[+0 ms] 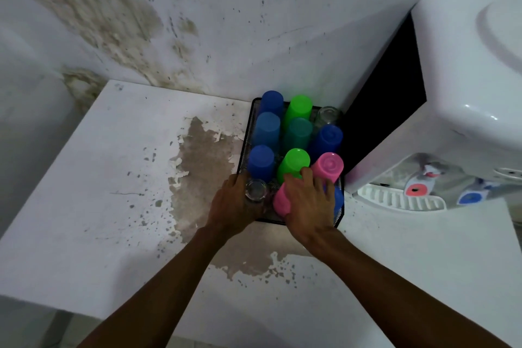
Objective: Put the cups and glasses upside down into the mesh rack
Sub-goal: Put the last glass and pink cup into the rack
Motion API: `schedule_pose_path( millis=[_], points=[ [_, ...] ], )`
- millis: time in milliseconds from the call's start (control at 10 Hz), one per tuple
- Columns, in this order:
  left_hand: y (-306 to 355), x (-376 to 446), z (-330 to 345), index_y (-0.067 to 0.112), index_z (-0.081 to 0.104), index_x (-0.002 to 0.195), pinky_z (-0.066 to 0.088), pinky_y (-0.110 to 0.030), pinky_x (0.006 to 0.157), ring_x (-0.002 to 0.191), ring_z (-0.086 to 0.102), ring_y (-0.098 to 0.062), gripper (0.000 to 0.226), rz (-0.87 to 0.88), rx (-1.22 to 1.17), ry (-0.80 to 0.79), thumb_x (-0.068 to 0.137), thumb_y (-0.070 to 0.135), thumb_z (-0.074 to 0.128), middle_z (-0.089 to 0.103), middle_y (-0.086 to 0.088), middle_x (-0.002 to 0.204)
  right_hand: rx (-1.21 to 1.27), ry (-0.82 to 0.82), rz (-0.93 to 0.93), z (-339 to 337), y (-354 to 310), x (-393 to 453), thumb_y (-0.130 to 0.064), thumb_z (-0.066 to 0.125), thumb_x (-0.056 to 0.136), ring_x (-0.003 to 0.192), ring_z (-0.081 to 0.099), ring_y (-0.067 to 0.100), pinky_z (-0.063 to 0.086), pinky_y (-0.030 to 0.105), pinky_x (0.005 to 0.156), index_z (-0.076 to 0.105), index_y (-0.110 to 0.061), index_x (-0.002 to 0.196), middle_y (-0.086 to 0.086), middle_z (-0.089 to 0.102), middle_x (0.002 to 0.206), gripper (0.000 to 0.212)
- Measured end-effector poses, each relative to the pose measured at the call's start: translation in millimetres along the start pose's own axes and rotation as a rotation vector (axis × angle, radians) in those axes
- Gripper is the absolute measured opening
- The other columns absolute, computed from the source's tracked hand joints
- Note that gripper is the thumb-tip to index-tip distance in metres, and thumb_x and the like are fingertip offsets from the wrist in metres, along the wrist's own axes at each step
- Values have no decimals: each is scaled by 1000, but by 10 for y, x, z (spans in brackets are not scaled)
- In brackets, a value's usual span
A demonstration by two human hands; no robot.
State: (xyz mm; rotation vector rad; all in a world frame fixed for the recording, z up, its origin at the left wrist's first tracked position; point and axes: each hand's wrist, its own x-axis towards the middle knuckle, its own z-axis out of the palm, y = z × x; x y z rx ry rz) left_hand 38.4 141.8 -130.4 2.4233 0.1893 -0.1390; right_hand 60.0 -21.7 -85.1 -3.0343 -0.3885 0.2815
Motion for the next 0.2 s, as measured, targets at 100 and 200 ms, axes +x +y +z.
schedule_pose_path(
  millis=[100,200],
  points=[
    [-16,-13,4,22,42,127,47,-27,87,109,52,-17,81,16,83,3,62,64,68,56,-3,120,3,68,4,-44,32,-70,-29,82,60,126,42,37,32,57,108,48,-26,128,12,45,135,76],
    [88,-54,-44,22,42,127,52,-38,87,110,52,-19,89,2,99,94,57,73,62,56,-3,121,4,171,-37,-138,113,-93,-46,80,57,120,49,37,37,59,103,53,-23,122,15,52,126,74]
  ],
)
